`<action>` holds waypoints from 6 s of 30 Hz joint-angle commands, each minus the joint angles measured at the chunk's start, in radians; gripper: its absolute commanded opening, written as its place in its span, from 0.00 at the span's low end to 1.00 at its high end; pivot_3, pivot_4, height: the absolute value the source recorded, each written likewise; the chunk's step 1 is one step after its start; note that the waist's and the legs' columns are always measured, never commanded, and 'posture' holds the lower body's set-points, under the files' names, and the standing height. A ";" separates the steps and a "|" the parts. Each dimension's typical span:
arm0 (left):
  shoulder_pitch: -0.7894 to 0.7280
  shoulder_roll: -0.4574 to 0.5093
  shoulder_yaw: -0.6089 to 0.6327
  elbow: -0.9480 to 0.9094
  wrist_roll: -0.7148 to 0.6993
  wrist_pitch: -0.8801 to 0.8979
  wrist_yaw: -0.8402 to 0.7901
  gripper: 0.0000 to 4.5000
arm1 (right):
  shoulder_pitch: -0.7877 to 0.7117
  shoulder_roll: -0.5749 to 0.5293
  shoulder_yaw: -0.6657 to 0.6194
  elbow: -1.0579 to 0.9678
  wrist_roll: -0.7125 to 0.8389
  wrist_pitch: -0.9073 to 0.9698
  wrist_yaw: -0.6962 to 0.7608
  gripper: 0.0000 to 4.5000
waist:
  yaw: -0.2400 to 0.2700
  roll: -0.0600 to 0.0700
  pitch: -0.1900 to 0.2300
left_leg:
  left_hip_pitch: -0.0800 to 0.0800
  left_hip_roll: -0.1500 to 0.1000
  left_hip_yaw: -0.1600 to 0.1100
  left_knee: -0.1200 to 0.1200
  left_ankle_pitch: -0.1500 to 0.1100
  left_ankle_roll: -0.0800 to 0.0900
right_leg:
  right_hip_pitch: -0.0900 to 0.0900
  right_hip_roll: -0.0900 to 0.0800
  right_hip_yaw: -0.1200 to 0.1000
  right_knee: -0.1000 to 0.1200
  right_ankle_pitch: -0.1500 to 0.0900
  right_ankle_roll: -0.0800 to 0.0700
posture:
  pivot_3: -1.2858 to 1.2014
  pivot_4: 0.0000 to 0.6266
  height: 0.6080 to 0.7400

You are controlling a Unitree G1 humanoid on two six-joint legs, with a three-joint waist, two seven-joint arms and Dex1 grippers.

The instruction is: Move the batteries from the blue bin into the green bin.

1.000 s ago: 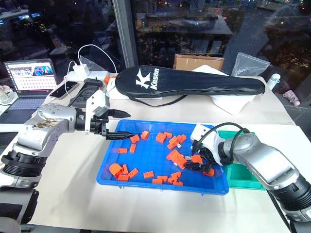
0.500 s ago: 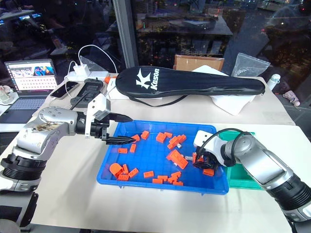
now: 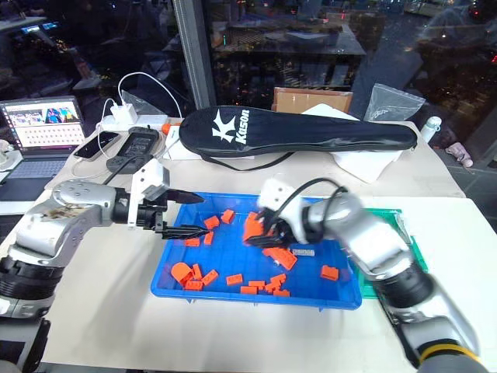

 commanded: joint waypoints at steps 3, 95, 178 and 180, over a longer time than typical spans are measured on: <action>-0.005 0.015 0.032 -0.033 -0.019 0.004 0.007 1.00 | -0.061 0.047 0.032 0.055 -0.064 -0.065 -0.002 0.76 | 0.015 0.000 0.000 | -0.001 0.000 0.000 0.002 0.000 0.000 | 0.000 0.000 0.000 0.000 0.000 0.000 | 0.52 0.24 0.97; -0.108 -0.066 -0.074 0.099 0.069 -0.110 -0.104 1.00 | 0.123 -0.050 -0.262 -0.217 0.032 0.413 -0.116 0.80 | 0.026 0.004 0.000 | -0.004 -0.001 -0.003 0.007 -0.001 0.002 | 0.002 0.000 -0.001 0.002 0.000 -0.004 | 0.52 0.24 0.97; -0.147 -0.083 -0.051 0.065 -0.054 -0.022 -0.199 1.00 | 0.146 -0.315 -0.433 -0.219 0.205 0.378 -0.097 0.55 | 0.022 0.004 0.000 | -0.004 -0.001 -0.004 0.006 -0.001 0.002 | 0.002 0.001 -0.001 0.001 -0.002 -0.001 | 0.52 0.24 0.97; -0.154 -0.090 -0.052 0.067 -0.069 -0.025 -0.214 1.00 | 0.139 -0.377 -0.494 -0.218 0.229 0.387 -0.066 0.55 | 0.026 0.004 0.000 | -0.004 -0.001 -0.005 0.006 -0.001 0.002 | 0.002 0.001 -0.002 0.000 -0.002 -0.001 | 0.52 0.24 0.97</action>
